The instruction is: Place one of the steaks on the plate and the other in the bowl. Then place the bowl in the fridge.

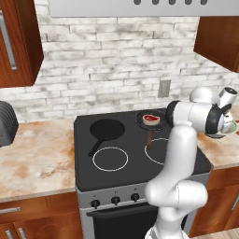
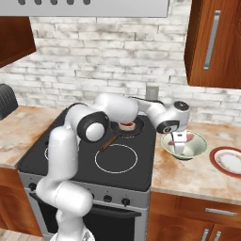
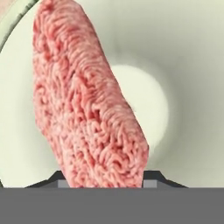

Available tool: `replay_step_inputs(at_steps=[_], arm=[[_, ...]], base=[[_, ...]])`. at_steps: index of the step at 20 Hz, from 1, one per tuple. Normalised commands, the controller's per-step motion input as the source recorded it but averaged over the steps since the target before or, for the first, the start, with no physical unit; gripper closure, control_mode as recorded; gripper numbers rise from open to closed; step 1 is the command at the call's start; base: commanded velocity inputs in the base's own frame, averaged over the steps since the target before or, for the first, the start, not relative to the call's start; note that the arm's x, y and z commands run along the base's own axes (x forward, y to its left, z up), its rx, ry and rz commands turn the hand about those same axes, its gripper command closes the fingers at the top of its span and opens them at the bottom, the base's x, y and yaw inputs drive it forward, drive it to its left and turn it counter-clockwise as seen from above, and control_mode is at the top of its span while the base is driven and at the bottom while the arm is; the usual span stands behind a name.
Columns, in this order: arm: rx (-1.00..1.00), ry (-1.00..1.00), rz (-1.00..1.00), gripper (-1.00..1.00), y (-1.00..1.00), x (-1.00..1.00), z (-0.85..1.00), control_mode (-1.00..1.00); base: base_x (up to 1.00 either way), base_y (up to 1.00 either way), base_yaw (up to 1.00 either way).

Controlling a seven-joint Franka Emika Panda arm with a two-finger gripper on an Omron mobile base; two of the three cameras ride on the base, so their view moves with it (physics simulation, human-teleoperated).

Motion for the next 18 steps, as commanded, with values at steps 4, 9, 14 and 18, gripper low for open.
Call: replay_step_inputs(at_steps=[4,9,14,18], arm=[[0.06,-0.1,-0.12,1.0,-0.19,0.23,-0.03,-1.0],[0.01,-0.01,-0.08,1.0,-0.16,0.16,-0.23,-1.0],[0.0,-0.01,-0.08,-1.0,-0.06,0.21,-0.15,-1.0],[0.02,-0.08,-0.08,-1.0,-0.12,0.1,0.0,-1.0]], base=[[0.0,0.0,0.0],[0.0,0.0,0.0],[0.0,0.0,0.0],[0.0,0.0,0.0]])
